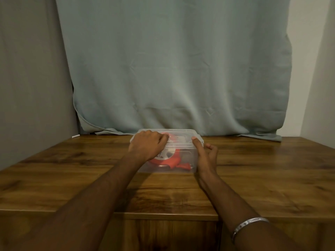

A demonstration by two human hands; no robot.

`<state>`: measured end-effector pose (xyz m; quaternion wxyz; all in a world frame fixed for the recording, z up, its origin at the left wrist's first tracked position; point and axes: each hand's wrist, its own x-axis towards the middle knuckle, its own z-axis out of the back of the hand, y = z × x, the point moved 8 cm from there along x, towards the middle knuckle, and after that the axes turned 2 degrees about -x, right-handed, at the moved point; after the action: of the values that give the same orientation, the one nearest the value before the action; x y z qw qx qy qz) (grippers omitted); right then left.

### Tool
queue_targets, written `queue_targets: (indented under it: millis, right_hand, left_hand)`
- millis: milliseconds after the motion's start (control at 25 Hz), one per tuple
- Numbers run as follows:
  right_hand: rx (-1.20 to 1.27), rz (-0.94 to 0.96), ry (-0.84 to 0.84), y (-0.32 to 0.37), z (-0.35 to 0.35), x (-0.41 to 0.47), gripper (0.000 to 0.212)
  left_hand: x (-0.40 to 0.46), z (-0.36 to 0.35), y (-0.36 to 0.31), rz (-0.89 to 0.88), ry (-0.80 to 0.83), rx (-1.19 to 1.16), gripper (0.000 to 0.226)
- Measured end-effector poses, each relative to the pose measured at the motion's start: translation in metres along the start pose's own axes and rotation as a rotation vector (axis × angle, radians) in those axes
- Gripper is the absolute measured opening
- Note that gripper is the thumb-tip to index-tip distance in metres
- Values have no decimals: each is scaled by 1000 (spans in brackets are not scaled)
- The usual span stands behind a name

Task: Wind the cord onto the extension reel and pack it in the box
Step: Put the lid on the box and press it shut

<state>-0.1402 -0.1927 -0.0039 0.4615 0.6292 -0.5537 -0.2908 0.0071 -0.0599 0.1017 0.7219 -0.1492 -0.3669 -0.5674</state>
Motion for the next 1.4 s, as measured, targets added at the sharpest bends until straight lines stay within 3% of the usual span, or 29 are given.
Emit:
queue_targets:
  millis: [160,440,600,720,800,840,880,960,1000,1040,1080,1120,1160,1280,1400]
  right_hand:
    - [124,151,18,11,-3,2,61]
    - [137,136,80,7,-9,5,54]
    - [9,263,41,18,-8,5,29]
    - [-160,344,30,26,-7,-2,42]
    - [-312,413,33,31,-7,-9,56]
    - [-371,447,35,34,-7,-12,59]
    - [-407,473,34,36,-7,-15,58]
    - [-428,503,26,39,-6,-17,55]
    - [-429,510,21,40,-5,-18,53]
    - [-427,515,19,41,-5,-18,52]
    - [-419,519,23,41,-6,-18,51]
    - [-406,522,30,41,-5,-17,49]
    - [-392,525,37,41,-6,-16,47]
    - [-367,527,62,39,-9,-13,40]
    - [-360,511,65,36,-11,-10,39]
  left_hand:
    - [0,-4,2,8,10,7,59]
    - [0,-4,4,35,37,2,59]
    - [0,-1,2,34,21,1,53]
    - [-1,0,2,60,56,-55,54]
    - [-9,14,4,102,-70,-231,44]
    - [-18,23,9,155,-212,-340,38]
    - [-35,29,18,269,-362,-428,36]
    - [-79,14,53,720,-535,-730,53]
    - [-98,-9,64,1001,-467,-1029,63]
    - [-107,-33,59,1206,-285,-1388,67]
    - [-106,-44,45,1272,-63,-1695,62]
    - [-102,-43,36,1269,87,-1844,53]
    - [-99,-39,35,1256,133,-1918,45]
    - [-97,-35,41,1310,50,-1976,33]
    - [-98,-39,40,1345,-37,-2041,46]
